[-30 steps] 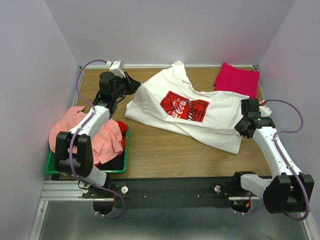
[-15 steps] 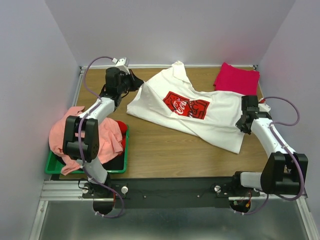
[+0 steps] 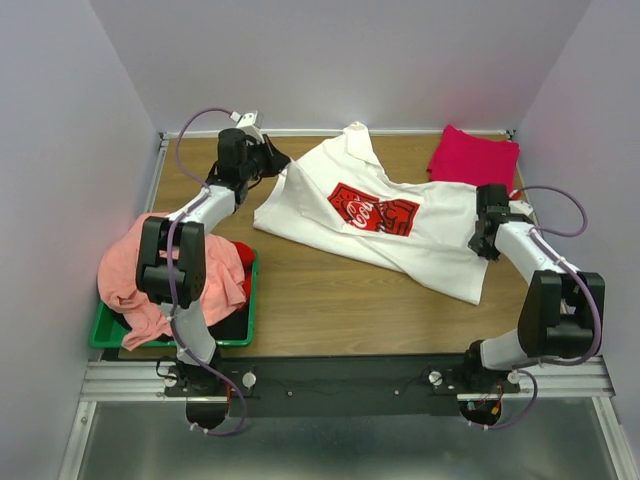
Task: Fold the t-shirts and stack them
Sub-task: Fold the tshirt
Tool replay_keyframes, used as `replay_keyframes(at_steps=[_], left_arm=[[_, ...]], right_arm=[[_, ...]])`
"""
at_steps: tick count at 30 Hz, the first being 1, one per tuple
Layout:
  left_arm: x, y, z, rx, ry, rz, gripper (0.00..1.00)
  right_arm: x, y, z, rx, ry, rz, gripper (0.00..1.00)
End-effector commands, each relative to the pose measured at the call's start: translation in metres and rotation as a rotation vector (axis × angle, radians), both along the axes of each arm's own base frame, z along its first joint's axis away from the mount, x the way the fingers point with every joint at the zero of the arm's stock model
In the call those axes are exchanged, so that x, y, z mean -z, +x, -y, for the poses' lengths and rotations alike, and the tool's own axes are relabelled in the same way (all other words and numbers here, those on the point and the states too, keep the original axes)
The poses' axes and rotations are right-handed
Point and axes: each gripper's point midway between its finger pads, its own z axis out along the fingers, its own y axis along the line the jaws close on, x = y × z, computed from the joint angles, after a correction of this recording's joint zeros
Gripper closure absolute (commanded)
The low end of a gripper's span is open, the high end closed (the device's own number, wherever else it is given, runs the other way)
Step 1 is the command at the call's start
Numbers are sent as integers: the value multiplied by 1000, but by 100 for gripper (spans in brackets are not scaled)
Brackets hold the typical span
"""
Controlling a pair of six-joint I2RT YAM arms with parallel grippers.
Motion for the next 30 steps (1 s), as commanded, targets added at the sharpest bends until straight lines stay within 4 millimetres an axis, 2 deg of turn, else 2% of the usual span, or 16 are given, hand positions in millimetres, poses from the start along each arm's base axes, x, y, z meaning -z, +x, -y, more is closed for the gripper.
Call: replay_keyframes(at_steps=[1, 2, 4, 5, 6, 7, 8, 9, 11, 12, 13, 16, 19, 20, 25, 30], left_arm=[[-3, 17, 8, 25, 9, 24, 100], [-10, 21, 10, 34, 6, 38, 100], [-4, 28, 11, 33, 8, 26, 98], [-5, 32, 10, 22, 14, 23, 64], [-4, 34, 8, 10, 22, 18, 48], [2, 33, 2, -20, 36, 0, 23], [4, 31, 0, -35, 43, -3, 15], [6, 28, -3, -51, 52, -6, 11], [14, 14, -8, -94, 83, -19, 9], [7, 7, -9, -103, 85, -4, 8], [11, -2, -2, -94, 92, -8, 8], [34, -30, 6, -76, 84, -41, 8], [62, -60, 24, -25, 44, -100, 8], [66, -65, 26, -21, 39, -107, 8], [91, -87, 43, 27, -3, -158, 8], [124, -88, 46, 31, -8, -221, 8]], right_arm=[[-7, 16, 14, 27, -57, 33, 100], [-9, 21, 13, 24, -51, 43, 100], [-12, 29, 13, 11, -48, 57, 98], [-14, 31, 12, -9, -47, 54, 87], [-20, 37, 11, -21, -46, 71, 75], [-23, 39, 9, -43, -37, 76, 59], [-27, 40, 7, -51, -35, 85, 26], [-30, 39, 7, -53, -29, 96, 17], [-32, 32, 1, -76, -7, 109, 11], [-32, 30, -2, -85, 5, 114, 10], [-30, 26, -6, -93, 25, 115, 10], [-19, 15, -35, -156, 167, 135, 10], [-3, -3, -73, -231, 341, 131, 10], [-6, -6, -78, -241, 361, 149, 10], [0, -24, -90, -219, 427, 159, 10], [23, -36, -86, -169, 424, 94, 7]])
